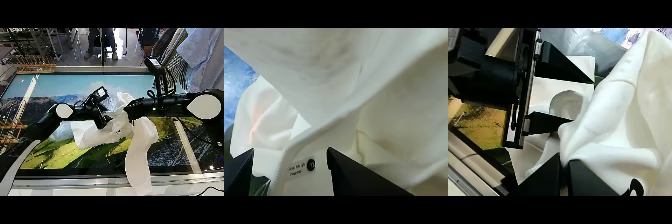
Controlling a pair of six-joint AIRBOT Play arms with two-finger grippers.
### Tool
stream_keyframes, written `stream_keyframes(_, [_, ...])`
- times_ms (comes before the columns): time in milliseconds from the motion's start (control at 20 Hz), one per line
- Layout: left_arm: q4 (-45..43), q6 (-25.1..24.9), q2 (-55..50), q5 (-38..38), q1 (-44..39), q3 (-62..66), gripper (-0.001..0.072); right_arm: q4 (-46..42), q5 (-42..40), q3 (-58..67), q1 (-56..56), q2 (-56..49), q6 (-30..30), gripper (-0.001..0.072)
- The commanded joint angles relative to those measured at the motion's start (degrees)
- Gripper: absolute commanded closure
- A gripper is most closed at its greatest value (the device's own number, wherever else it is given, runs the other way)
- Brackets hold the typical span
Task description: Fold the clothes and pants, and hang the long-sleeved shirts on hangers.
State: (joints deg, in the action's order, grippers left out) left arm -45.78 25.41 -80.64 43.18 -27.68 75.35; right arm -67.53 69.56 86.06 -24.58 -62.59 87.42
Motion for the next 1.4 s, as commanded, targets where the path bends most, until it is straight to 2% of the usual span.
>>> stream_keyframes(0, [5.31, -6.27, -3.10, -0.59, -0.26, 0.04, 0.0252, 0.37, 0.59, 0.07, -0.07, 0.04, -0.07, 0.0679])
stream_keyframes(50, [8.79, -8.94, -4.15, -0.59, -0.26, 0.04, 0.0332, 0.52, 1.64, 0.07, -0.07, 0.04, -0.07, 0.0679])
stream_keyframes(100, [12.24, -12.26, -4.98, -0.59, -0.26, 0.04, 0.0490, 0.59, 3.02, 0.07, -0.07, 0.04, -0.07, 0.0679])
stream_keyframes(150, [15.02, -15.32, -5.42, -0.57, -0.26, 0.04, 0.0573, 0.63, 4.74, 0.07, -0.07, 0.04, -0.07, 0.0679])
stream_keyframes(200, [17.05, -17.33, -5.40, -0.55, -0.13, 0.04, 0.0688, 0.59, 6.58, 0.07, -0.07, 0.07, -0.04, 0.0679])
stream_keyframes(400, [17.81, -16.68, 0.83, -0.55, 2.60, 0.07, 0.0694, -1.92, 8.57, 0.07, -0.04, 0.70, 0.00, 0.0679])
stream_keyframes(600, [17.79, -15.56, 14.53, -0.92, 8.35, 0.07, 0.0695, -2.36, 1.99, 0.11, -0.04, 3.76, 0.22, 0.0680])
stream_keyframes(800, [17.79, -2.14, 25.86, -7.56, 13.44, 0.07, 0.0695, -2.38, -13.16, 3.74, -0.04, 7.21, 2.14, 0.0680])
stream_keyframes(900, [17.73, 9.29, 27.67, -9.92, 15.04, 0.07, 0.0695, -3.21, -18.82, 5.07, -0.04, 7.43, 3.52, 0.0681])
stream_keyframes(1000, [15.08, 21.70, 26.12, -9.99, 15.74, 0.07, 0.0695, -3.39, -21.00, 5.05, -0.07, 5.55, 5.31, 0.0681])
stream_keyframes(1050, [12.83, 26.71, 24.52, -9.75, 15.72, 0.07, 0.0694, -2.86, -20.98, 5.05, -0.28, 3.65, 6.01, 0.0681])
stream_keyframes(1100, [11.69, 29.66, 22.51, -8.74, 15.50, 0.07, 0.0693, -2.56, -21.18, 5.07, -0.92, 1.31, 6.27, 0.0681])
stream_keyframes(1150, [11.78, 30.21, 20.61, -7.23, 15.52, 0.07, 0.0684, -2.51, -21.94, 5.05, -1.92, -1.55, 6.27, 0.0681])
stream_keyframes(1200, [11.72, 30.21, 18.64, -5.73, 15.54, 0.04, 0.0577, -2.49, -23.52, 5.07, -3.08, -4.63, 6.27, 0.0681])
stream_keyframes(1250, [11.58, 30.27, 17.03, -4.09, 15.67, 0.04, 0.0363, -2.51, -25.22, 5.07, -4.09, -7.50, 6.29, 0.0681])
stream_keyframes(1300, [9.88, 30.47, 15.72, -1.49, 16.57, 0.07, 0.0205, -2.51, -27.02, 5.07, -4.87, -10.23, 6.71, 0.0681])
stream_keyframes(1350, [5.73, 32.94, 15.04, 1.86, 18.08, 0.04, 0.0208, -2.56, -28.41, 5.07, -5.42, -12.92, 7.39, 0.0681])
